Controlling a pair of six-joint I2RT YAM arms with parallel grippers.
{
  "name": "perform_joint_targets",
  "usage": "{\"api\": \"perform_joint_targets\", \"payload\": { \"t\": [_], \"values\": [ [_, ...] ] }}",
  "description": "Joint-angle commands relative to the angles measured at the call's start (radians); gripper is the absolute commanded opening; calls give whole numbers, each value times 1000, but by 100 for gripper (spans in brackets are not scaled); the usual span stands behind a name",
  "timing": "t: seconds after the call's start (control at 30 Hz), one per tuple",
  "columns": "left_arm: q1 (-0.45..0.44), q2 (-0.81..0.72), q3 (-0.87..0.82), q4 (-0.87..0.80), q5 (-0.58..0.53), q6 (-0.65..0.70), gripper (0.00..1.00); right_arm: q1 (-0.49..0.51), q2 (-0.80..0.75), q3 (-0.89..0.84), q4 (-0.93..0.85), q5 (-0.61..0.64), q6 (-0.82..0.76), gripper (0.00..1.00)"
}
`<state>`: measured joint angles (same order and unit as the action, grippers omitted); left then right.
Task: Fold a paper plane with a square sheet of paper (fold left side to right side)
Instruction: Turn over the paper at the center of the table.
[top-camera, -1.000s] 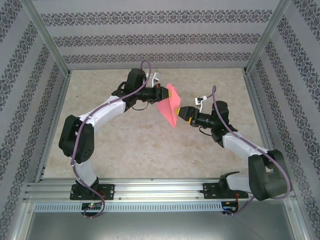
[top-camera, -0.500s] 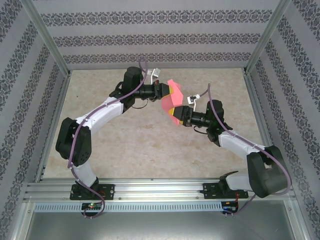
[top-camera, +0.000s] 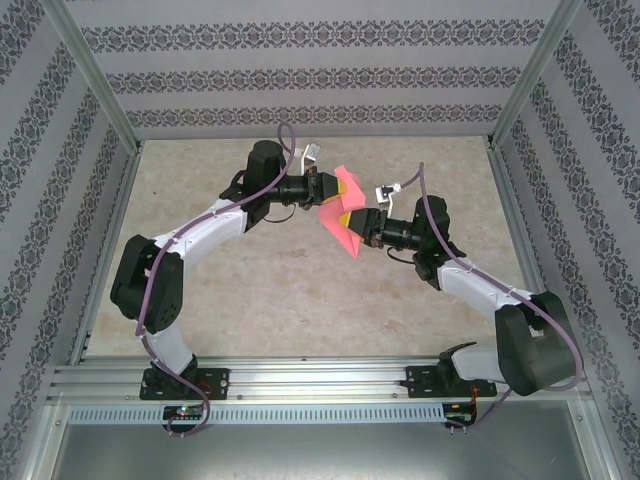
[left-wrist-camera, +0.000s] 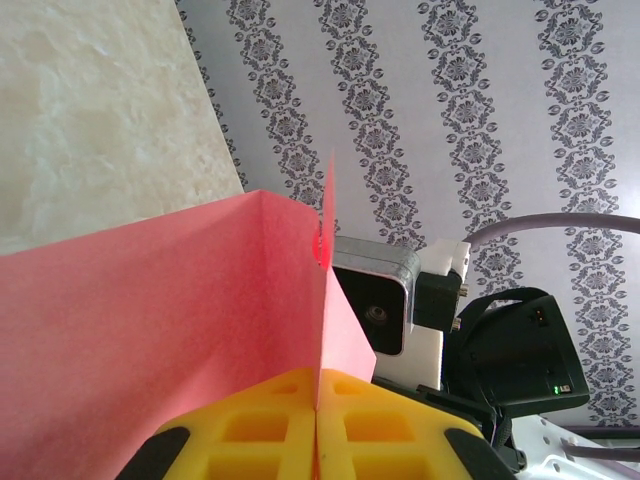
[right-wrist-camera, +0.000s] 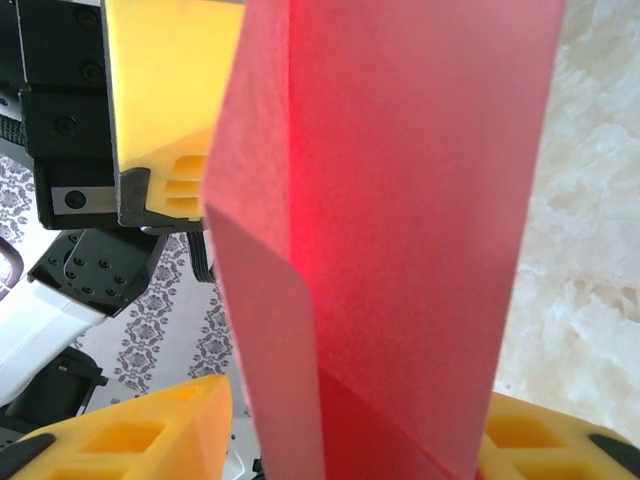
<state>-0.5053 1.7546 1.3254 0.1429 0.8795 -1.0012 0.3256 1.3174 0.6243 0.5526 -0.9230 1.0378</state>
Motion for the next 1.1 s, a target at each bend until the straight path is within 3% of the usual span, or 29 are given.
{"api": "perform_joint_targets", "payload": {
  "t": [0.0,0.47,0.63,0.73,0.9,1.0,1.07],
  "values": [
    [-9,-1,-12,59,19,-10,9,-10,-27,17,7,-11,-21,47],
    [-8,17,-2,-2,8,38,18,-15,-38,18,-123,13,-105,23],
    [14,-20,12,-138,-55,132,43,-14,-57,47,-312,66,-220,14],
    [49,-73,1,-227,-110,196,51,-13,-75,67,-436,119,-298,10],
    [99,-188,-34,-388,-250,314,61,35,-95,164,-761,323,-501,6],
    [108,-263,-48,-499,-384,392,65,106,-92,245,-951,535,-604,5],
    [115,-313,-76,-534,-470,414,66,183,-71,315,-1082,740,-657,5]
  ]
}}
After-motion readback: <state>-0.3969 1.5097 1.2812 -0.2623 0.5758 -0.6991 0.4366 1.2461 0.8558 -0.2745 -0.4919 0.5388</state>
